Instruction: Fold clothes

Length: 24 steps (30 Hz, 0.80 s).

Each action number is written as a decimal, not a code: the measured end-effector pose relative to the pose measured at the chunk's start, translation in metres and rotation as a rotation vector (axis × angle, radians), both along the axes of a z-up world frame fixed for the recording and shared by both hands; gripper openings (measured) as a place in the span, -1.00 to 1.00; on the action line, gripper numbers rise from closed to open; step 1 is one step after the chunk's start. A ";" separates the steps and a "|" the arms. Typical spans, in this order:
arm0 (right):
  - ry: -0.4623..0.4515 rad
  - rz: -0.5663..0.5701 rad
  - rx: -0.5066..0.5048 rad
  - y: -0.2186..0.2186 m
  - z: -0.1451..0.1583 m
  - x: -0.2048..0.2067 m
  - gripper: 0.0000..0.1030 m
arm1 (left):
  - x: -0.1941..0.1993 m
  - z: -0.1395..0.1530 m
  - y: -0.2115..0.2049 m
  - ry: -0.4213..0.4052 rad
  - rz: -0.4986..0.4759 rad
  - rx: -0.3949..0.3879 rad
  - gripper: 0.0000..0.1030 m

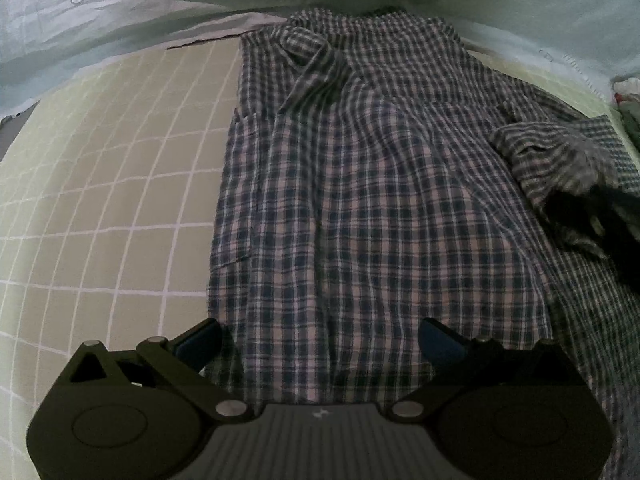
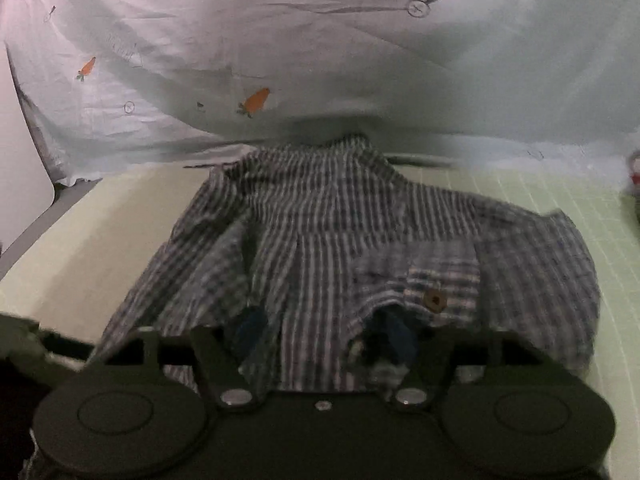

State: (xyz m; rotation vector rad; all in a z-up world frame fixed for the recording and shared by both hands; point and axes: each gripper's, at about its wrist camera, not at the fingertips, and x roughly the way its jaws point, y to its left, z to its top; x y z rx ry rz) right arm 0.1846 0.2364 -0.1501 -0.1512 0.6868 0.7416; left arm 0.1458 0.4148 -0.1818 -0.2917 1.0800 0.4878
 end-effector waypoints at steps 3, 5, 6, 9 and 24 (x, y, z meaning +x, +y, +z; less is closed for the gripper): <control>-0.049 -0.097 -0.052 -0.030 0.005 -0.008 0.91 | -0.006 0.008 0.001 -0.022 0.021 0.002 1.00; -0.061 -0.174 -0.107 -0.055 0.003 -0.008 0.91 | -0.009 0.017 0.001 -0.052 0.034 0.012 1.00; -0.069 -0.219 -0.134 -0.068 0.001 -0.008 0.92 | -0.010 0.024 0.000 -0.075 0.039 0.020 1.00; -0.070 -0.342 -0.220 -0.098 -0.008 -0.013 0.93 | -0.008 0.042 -0.006 -0.146 0.014 0.045 1.00; 0.037 -0.583 -0.234 -0.167 -0.034 -0.019 0.98 | 0.075 0.037 -0.097 -0.226 -0.354 0.059 1.00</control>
